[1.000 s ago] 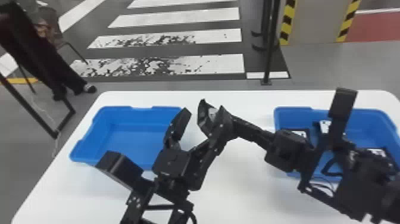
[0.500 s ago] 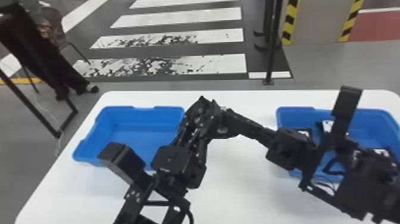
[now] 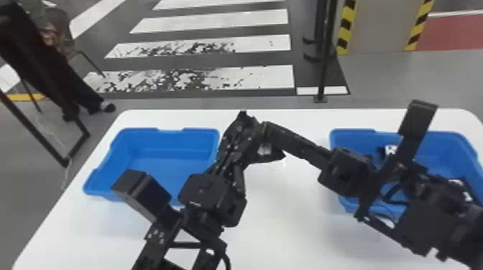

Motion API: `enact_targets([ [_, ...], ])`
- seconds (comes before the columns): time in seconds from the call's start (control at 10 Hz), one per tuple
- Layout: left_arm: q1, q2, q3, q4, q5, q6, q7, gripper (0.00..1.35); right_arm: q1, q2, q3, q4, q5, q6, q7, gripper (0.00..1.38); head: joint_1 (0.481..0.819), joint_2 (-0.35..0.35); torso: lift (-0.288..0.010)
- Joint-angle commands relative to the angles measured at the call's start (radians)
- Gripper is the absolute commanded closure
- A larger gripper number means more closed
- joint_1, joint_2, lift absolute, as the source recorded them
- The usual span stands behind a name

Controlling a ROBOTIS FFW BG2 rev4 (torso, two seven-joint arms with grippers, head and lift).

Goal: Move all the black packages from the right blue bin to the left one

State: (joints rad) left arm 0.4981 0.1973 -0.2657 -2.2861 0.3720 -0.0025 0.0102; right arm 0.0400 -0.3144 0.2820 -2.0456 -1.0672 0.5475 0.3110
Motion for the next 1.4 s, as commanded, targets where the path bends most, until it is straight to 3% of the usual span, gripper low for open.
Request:
enact_targets([
  [0.0, 0.01, -0.013, 0.04, 0.002, -0.003, -0.007, 0.001, 1.21, -0.003, 0.0, 0.003, 0.037, -0.018, -0.039, 0.017, 0.79, 0.695, 0.156, -0.176],
  [0.1, 0.017, -0.029, 0.084, 0.01, -0.055, -0.039, 0.016, 1.21, 0.002, 0.0, 0.001, 0.059, -0.04, -0.059, 0.031, 0.31, 0.695, 0.159, -0.176],
  [0.2, -0.01, -0.041, 0.126, 0.069, -0.105, -0.066, 0.028, 1.21, 0.014, 0.0, -0.005, 0.074, -0.069, -0.081, 0.034, 0.04, 0.692, 0.178, -0.176],
  [0.4, -0.14, -0.059, 0.214, 0.304, -0.207, -0.152, 0.068, 1.21, 0.046, 0.003, -0.051, 0.069, -0.069, -0.091, 0.036, 0.2, 0.685, 0.223, -0.176],
  [0.7, -0.326, -0.072, 0.379, 0.577, -0.502, -0.162, 0.109, 1.19, 0.063, 0.003, -0.061, 0.059, -0.067, -0.091, 0.037, 0.27, 0.671, 0.285, -0.176],
  [0.8, -0.336, -0.07, 0.405, 0.589, -0.516, -0.081, 0.111, 0.76, 0.07, 0.001, -0.065, 0.051, -0.062, -0.091, 0.039, 0.26, 0.664, 0.319, -0.176],
  [0.9, -0.319, -0.07, 0.423, 0.586, -0.52, -0.106, 0.111, 0.19, 0.083, 0.001, -0.083, 0.039, -0.02, -0.106, 0.042, 0.26, 0.666, 0.349, -0.176],
  [1.0, -0.292, -0.073, 0.429, 0.547, -0.514, -0.162, 0.111, 0.04, 0.1, 0.001, -0.107, 0.012, 0.048, -0.106, 0.042, 0.26, 0.671, 0.35, -0.176],
  [1.2, -0.177, -0.079, 0.411, 0.363, -0.43, -0.174, 0.111, 0.21, 0.127, 0.014, -0.182, -0.032, 0.194, -0.071, 0.031, 0.26, 0.668, 0.35, -0.176],
  [1.3, -0.13, -0.075, 0.373, 0.299, -0.318, -0.167, 0.106, 0.22, 0.176, 0.021, -0.228, -0.111, 0.291, -0.039, -0.036, 0.26, 0.664, 0.333, -0.176],
])
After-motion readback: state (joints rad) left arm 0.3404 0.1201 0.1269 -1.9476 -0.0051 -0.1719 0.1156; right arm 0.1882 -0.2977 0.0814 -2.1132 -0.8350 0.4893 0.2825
